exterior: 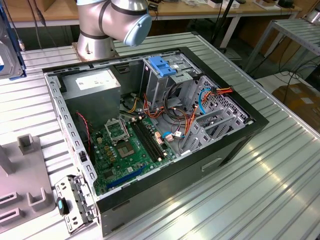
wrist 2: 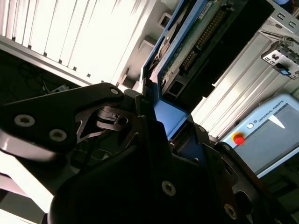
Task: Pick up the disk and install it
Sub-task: 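Pick up the disk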
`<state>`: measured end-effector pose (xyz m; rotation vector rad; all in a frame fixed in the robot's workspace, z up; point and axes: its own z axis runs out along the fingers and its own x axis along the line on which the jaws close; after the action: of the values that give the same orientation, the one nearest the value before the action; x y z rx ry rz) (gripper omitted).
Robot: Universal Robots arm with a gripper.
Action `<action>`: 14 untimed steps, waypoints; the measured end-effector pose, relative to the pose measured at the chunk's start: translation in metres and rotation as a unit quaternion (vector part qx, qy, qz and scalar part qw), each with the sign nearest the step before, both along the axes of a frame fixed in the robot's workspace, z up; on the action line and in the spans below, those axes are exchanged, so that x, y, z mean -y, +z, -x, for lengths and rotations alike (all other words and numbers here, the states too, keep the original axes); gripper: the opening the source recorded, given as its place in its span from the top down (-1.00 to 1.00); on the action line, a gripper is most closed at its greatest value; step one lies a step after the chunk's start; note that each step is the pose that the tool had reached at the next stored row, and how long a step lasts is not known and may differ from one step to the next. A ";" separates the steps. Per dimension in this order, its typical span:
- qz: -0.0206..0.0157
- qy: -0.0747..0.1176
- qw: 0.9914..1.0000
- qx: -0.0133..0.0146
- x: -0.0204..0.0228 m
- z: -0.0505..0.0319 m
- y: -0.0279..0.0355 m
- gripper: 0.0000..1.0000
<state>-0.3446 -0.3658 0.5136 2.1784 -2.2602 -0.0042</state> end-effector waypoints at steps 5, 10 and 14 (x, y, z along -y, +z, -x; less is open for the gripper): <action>0.000 0.000 1.000 0.000 0.0001 -0.0131 0.0000 0.25; 0.000 0.000 1.000 0.000 0.0003 -0.0216 0.0000 0.25; 0.000 0.000 1.000 0.000 0.0010 -0.0268 0.0000 0.25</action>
<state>-0.3177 -0.3668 0.5136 2.1785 -2.2602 -0.0041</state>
